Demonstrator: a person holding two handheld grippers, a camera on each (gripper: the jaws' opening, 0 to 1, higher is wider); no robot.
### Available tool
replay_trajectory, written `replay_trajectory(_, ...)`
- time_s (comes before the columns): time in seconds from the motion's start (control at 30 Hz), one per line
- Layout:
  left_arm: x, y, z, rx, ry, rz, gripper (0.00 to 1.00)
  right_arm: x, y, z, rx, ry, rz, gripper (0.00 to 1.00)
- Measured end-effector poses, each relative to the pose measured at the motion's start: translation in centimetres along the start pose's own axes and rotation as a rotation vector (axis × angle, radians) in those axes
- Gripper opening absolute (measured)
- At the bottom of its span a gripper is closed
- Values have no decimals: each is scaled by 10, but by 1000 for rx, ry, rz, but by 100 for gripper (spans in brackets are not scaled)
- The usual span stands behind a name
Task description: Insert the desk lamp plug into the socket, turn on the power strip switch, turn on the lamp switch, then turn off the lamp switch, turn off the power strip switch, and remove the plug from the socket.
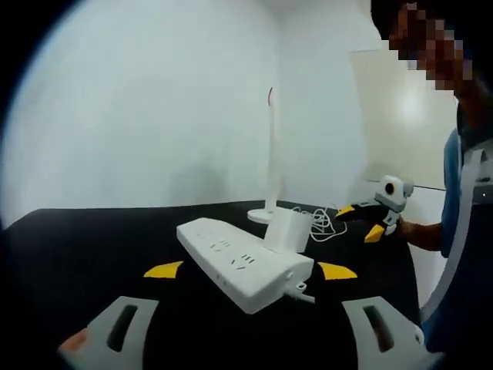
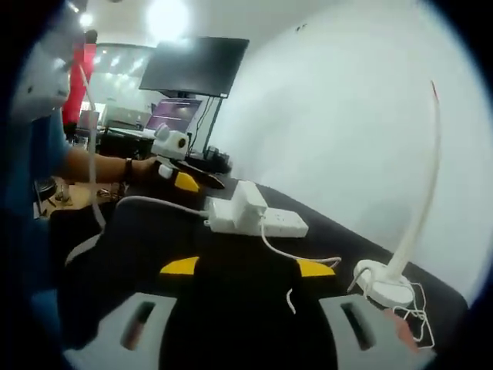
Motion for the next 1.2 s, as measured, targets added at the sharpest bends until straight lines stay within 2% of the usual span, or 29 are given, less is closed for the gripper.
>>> replay_trajectory(0.13, -3, -1, 0, 8, 4, 22, 62, -2, 0, 2, 29, 0, 11, 48)
replay_trajectory(0.23, -7, -3, 2, 25, 16, 62, 62, -2, 3, 7, 87, -15, 11, 48)
replay_trajectory(0.37, -11, -3, -1, 35, 5, 64, 63, -5, 4, 12, 136, -22, 27, 48)
replay_trajectory(0.6, -13, -3, -2, 50, 9, 64, 55, -7, 5, 16, 180, -32, 47, 48)
replay_trajectory(0.77, -17, -6, -2, 32, 11, 96, 50, -7, 5, 17, 194, -33, 55, 48)
replay_trajectory(0.9, -17, -5, -2, 6, 13, 91, 43, -6, 5, 15, 181, -33, 47, 48)
replay_trajectory(1.2, -18, -6, -5, 3, -7, 94, 38, -6, 4, 15, 184, -31, 49, 48)
Point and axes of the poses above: the point that each gripper's makers call its tool centre point, and the gripper's own axes: x roughly backward along the fingers, z roughly to its left, y roughly out of its top, the point moved 10 cm from there along x, roughly backward along the fingers, and after that the axes turned 13 degrees about z, right-handed, at the moved point
